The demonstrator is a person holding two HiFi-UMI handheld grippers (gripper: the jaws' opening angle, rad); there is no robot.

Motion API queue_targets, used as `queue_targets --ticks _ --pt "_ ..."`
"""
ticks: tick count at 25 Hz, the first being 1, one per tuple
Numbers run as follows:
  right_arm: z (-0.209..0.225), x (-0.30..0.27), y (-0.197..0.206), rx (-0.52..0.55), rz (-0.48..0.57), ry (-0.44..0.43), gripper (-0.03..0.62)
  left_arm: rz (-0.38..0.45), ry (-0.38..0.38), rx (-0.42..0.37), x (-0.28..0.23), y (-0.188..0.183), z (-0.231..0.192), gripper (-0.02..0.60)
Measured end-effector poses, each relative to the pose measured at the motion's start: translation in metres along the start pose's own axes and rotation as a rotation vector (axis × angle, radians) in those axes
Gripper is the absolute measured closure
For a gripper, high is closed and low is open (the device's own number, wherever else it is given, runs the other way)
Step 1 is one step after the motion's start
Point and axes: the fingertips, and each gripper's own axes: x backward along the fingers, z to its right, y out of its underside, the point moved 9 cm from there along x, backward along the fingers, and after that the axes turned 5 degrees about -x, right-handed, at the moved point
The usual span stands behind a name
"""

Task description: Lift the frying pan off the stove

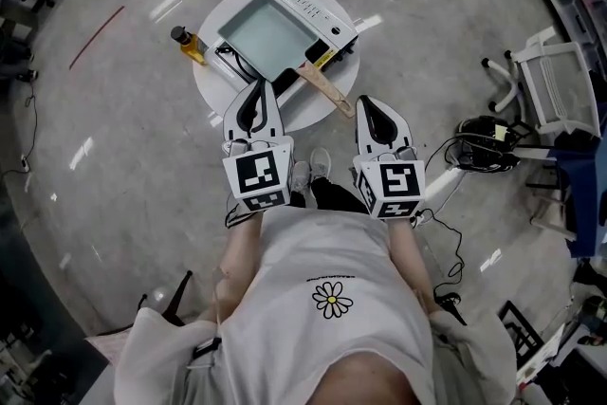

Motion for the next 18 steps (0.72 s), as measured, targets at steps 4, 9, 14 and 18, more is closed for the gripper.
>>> queue_targets --ticks 4,9,14,18 --pt "0.002 -0.018 -0.005 -0.034 -0.068 -0.145 0.595 -0.023 0.004 0.01 0.0 0.003 -0.001 0.583" --pt "0.006 -0.039 -0.016 -0.028 -0.114 -0.268 0.505 -0.039 0.0 0.014 -0.003 0.007 0.0 0.581" --pt "0.02 -0.062 -0.026 -0.075 -0.157 -0.356 0.396 -0.055 0.0 0.02 -0.009 0.012 0.002 0.583" --pt "0.032 -0.085 -0.025 -0.175 -0.23 -0.467 0.328 -0.071 -0.013 0.029 -0.013 0.019 0.002 0.583"
